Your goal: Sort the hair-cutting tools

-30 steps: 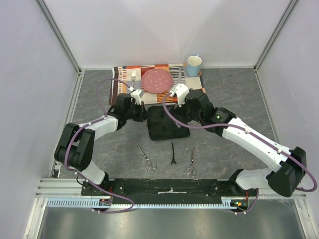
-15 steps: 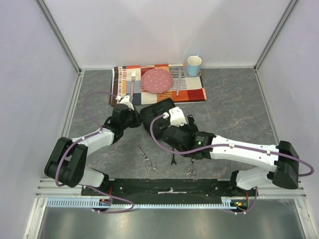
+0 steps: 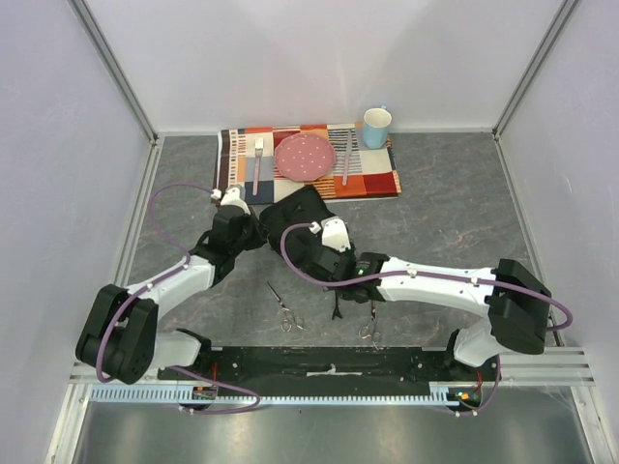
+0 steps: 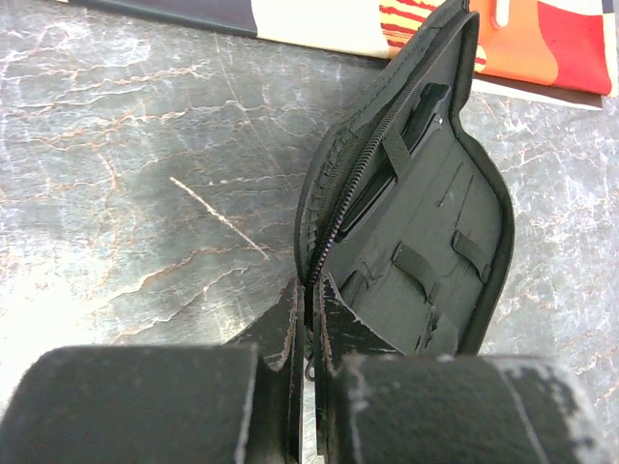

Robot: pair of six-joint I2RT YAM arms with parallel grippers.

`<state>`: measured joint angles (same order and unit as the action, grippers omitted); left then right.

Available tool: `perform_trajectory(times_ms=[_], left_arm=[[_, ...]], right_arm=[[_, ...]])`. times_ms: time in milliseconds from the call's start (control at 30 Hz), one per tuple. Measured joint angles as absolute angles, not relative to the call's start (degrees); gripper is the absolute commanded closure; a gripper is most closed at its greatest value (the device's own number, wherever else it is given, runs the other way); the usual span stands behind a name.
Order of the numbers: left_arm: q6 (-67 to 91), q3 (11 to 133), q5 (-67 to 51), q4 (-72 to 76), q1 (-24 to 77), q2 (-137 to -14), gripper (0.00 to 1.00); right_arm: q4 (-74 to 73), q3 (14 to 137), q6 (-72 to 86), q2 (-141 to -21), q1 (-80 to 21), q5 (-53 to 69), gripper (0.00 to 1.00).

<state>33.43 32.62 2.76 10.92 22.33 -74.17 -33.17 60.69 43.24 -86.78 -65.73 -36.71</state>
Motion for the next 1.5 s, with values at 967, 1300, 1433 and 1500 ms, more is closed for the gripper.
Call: perform_trajectory(times_ms=[967,1300,1433,1500], left_arm=[[36.14,32.58,10.48,5.28,22.61,-71.79,0.98],[40.99,32.47,12.12,3.25,23.31,-71.81,0.94],[45.74,31.83,13.5,3.07,25.26,-72.2,0.78],[48.16,31.68,13.96,2.94,26.92,-72.75,0.66]], right_arm=[[-26.96,52.29,64.1,-95.42,-68.23,-29.69,0.98],[-26.83,51.9,64.99,-94.96,-69.67,-30.5,1.0],[-29.56,51.9,64.9,-93.97,-71.0,-30.63,1.0],[-30.85,51.9,64.77,-93.21,-71.4,-30.92,1.0]])
